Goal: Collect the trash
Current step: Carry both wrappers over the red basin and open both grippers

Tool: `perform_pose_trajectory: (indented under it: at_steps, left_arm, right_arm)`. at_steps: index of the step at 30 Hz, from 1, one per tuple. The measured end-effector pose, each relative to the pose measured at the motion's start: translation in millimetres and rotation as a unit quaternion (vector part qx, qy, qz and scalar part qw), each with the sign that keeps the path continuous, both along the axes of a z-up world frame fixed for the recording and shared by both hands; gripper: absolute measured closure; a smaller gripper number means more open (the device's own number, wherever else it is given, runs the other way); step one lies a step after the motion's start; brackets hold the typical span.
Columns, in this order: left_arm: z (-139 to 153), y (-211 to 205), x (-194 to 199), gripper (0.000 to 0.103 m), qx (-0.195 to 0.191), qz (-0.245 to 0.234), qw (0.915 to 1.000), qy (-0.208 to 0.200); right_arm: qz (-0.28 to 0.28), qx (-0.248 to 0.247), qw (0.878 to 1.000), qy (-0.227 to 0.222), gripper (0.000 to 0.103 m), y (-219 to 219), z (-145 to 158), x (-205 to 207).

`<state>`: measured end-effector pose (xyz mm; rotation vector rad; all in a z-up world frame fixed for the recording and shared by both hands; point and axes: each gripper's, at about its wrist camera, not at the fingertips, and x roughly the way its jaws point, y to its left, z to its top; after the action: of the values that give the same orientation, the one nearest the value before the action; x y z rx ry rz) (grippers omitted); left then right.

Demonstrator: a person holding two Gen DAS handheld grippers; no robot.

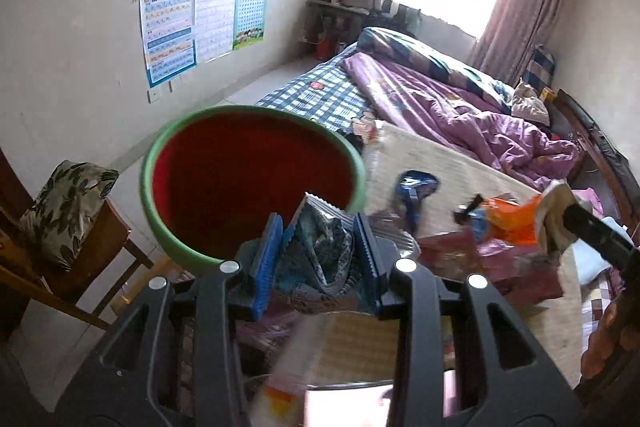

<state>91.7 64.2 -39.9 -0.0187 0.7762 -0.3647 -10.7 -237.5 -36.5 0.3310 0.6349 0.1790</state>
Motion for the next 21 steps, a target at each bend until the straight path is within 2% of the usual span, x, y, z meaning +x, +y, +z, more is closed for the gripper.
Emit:
perform_pose_trajectory:
  at_steps: [7, 13, 17, 21]
  left_arm:
    - [-13, 31, 39, 0.068, 0.011, -0.017, 0.9998, 0.009]
    - [-29, 32, 70, 0.067, 0.016, -0.049, 0.9984, 0.023]
    - [-41, 32, 83, 0.059, 0.019, -0.056, 0.9976, 0.034]
    - [-46, 32, 88, 0.041, 0.018, -0.064, 0.9972, 0.035]
  right_arm:
    - [0.006, 0.013, 1.0, 0.014, 0.043, 58, -10, 53]
    - [-0.012, 0.009, 1.0, 0.021, 0.042, 85, -15, 72]
    - [-0.029, 0.011, 0.999, 0.03, 0.042, 91, -18, 79]
    - [-0.037, 0.007, 0.999, 0.038, 0.042, 101, -21, 87]
